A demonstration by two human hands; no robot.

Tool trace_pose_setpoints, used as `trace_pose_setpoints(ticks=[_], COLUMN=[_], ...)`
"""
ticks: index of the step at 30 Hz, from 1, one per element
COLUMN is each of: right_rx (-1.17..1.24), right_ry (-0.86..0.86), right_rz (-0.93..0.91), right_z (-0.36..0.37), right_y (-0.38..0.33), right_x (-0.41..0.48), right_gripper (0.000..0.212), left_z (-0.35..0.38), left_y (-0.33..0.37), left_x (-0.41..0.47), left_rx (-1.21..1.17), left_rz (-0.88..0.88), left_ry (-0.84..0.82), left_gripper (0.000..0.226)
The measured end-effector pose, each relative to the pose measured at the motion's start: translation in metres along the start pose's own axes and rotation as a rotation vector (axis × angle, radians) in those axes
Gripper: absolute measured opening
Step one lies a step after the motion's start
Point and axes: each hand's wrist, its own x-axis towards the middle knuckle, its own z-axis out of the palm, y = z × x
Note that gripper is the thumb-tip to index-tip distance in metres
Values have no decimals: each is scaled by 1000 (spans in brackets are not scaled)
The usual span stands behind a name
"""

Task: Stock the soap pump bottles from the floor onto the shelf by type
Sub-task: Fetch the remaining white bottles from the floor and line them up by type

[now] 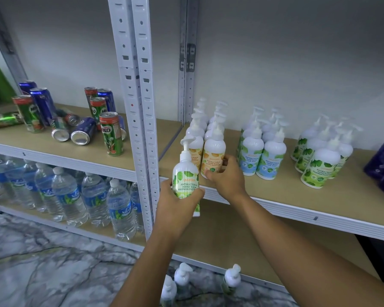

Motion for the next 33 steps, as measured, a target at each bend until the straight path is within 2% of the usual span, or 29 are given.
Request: trace_pose_setpoints(ticks=[10, 14, 16, 18, 21, 24, 30, 33], right_rx=[30, 51, -32, -153, -216, -289, -398, -483], right_ry=[-29, -128, -181, -211, -219, -182, 87, 206], right_rz=[-2, 27, 31, 27, 39, 56, 123, 126], right_z=[-4, -15, -30, -54, -104, -165, -268, -293], right_y=[-5, -4, -2, 4, 20, 40, 80, 108], right_x=[-2, -6, -11, -17, -30, -42, -46, -43], right_gripper=[52, 60, 62, 56, 30, 8, 4, 11], left_z=[9, 18, 25, 36, 58, 83, 141, 170], left_y=[-6, -5, -2, 0, 2, 4, 9, 11], left_x=[-1, -3, -6, -11, -20, -34, -60, -68], left_rx=[25, 11, 3, -14, -71, -74, -35, -8], left_rz=[-10, -11, -1, 6, -9, 12, 90, 131], left_ry=[-9, -24, -39, -58, -96, -170, -336, -392], left_gripper=[56, 56, 53, 51, 57, 53, 46, 46])
